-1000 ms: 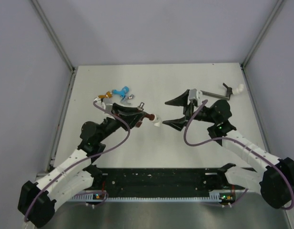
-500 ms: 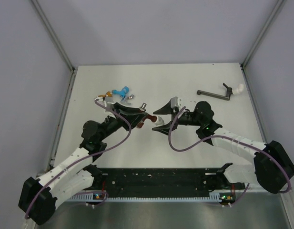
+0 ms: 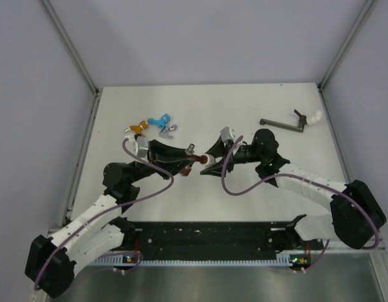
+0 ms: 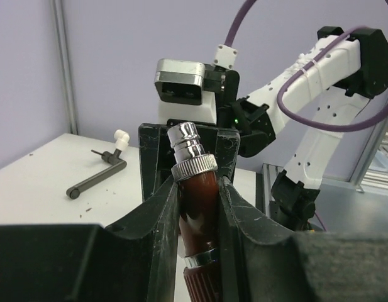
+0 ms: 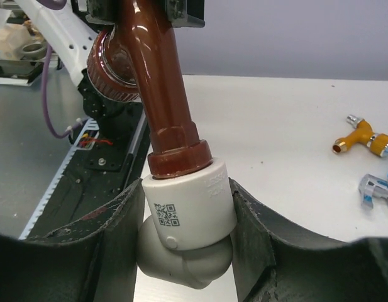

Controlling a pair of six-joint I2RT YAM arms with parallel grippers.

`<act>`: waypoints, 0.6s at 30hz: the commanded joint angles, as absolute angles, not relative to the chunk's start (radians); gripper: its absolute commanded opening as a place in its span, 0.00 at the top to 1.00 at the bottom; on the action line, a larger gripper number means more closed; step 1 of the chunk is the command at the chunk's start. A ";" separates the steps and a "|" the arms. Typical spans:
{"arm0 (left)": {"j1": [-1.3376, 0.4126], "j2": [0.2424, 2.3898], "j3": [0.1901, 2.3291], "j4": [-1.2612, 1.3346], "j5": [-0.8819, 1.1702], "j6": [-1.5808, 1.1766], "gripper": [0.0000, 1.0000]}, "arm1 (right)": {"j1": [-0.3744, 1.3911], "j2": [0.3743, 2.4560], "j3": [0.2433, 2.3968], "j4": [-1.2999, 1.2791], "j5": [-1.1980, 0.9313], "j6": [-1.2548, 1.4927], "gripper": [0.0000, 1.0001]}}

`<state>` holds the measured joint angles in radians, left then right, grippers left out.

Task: Install the water faucets

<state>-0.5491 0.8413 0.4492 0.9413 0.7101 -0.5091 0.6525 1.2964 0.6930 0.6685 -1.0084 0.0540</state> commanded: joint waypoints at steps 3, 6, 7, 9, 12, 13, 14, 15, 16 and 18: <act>-0.569 0.769 0.514 0.818 0.749 -0.407 0.77 | 0.621 1.238 0.761 0.546 -0.987 0.006 1.00; -0.569 0.738 0.537 0.646 0.593 -0.342 0.45 | 0.585 1.212 0.759 0.460 -0.872 -0.024 1.00; -0.571 0.727 0.538 0.605 0.528 -0.334 0.40 | 0.568 1.204 0.756 0.445 -0.845 -0.025 1.00; -0.568 0.710 0.531 0.540 0.387 -0.330 0.33 | 0.537 1.189 0.746 0.425 -0.795 -0.012 1.00; -0.568 0.680 0.514 0.445 0.128 -0.350 0.28 | 0.493 1.183 0.756 0.336 -0.709 -0.014 1.00; -0.563 0.669 0.508 0.418 0.051 -0.353 0.27 | 0.479 1.187 0.764 0.303 -0.678 -0.012 1.00; -0.564 0.657 0.502 0.388 -0.060 -0.362 0.27 | 0.462 1.193 0.772 0.260 -0.643 -0.012 1.00; -0.563 0.641 0.493 0.365 -0.115 -0.364 0.27 | 0.444 1.204 0.772 0.233 -0.606 -0.008 1.00; -0.560 0.632 0.483 0.342 -0.171 -0.364 0.26 | 0.421 1.210 0.769 0.209 -0.576 0.024 1.00; -0.555 0.608 0.465 0.312 -0.241 -0.365 0.26 | 0.349 1.238 0.755 0.196 -0.543 0.067 1.00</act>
<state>-0.5636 0.6544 0.4896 0.4107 0.0566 -0.3668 0.4454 1.2186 0.7212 0.2668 -0.6781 0.0063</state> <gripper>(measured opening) 0.736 0.435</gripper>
